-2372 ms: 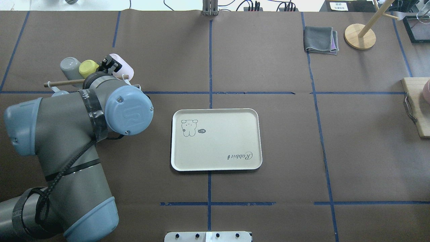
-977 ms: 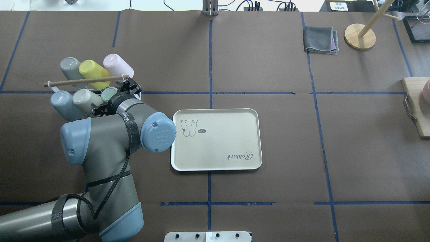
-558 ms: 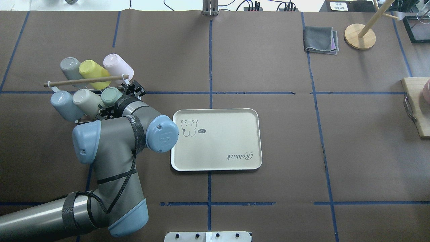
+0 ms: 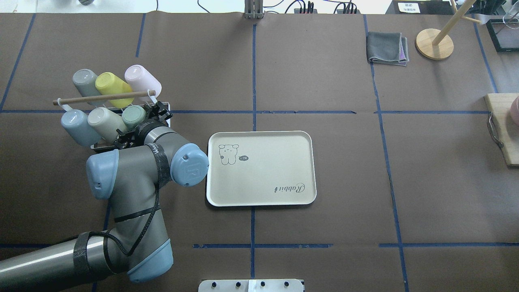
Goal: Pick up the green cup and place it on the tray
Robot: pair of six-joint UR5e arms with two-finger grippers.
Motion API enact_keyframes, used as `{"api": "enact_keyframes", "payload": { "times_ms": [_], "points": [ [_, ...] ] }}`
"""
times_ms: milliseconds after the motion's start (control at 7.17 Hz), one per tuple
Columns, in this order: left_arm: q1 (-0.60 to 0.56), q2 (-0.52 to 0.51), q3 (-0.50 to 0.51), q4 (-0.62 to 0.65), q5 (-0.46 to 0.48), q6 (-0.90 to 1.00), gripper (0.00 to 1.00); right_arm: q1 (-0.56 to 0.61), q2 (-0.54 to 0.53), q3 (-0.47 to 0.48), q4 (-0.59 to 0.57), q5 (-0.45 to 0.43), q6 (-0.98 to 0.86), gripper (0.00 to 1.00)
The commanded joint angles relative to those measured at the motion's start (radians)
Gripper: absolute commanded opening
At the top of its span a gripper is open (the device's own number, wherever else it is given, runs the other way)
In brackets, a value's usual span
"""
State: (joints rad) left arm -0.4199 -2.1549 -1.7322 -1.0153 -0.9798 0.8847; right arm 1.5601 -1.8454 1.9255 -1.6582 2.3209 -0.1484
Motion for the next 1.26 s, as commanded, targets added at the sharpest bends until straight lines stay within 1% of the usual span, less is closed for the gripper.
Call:
{"api": "enact_keyframes", "payload": {
  "times_ms": [0,558,837,977,1116],
  "points": [
    [0.004,0.001,0.057,-0.060,0.003,-0.029,1.00,0.002,0.000,0.001,0.000,0.000,0.000,1.00],
    [0.009,0.004,0.059,-0.060,0.003,-0.059,0.99,0.000,0.000,0.000,0.000,0.000,0.000,1.00],
    [0.009,0.004,0.056,-0.060,0.007,-0.102,0.74,0.000,0.000,0.001,0.000,0.000,0.000,1.00],
    [0.009,0.003,0.053,-0.060,0.010,-0.105,0.70,0.002,0.000,0.001,0.000,0.000,0.000,1.00],
    [0.009,0.001,0.051,-0.058,0.010,-0.105,0.70,0.002,0.000,0.001,0.000,0.000,0.000,1.00]
  ]
}}
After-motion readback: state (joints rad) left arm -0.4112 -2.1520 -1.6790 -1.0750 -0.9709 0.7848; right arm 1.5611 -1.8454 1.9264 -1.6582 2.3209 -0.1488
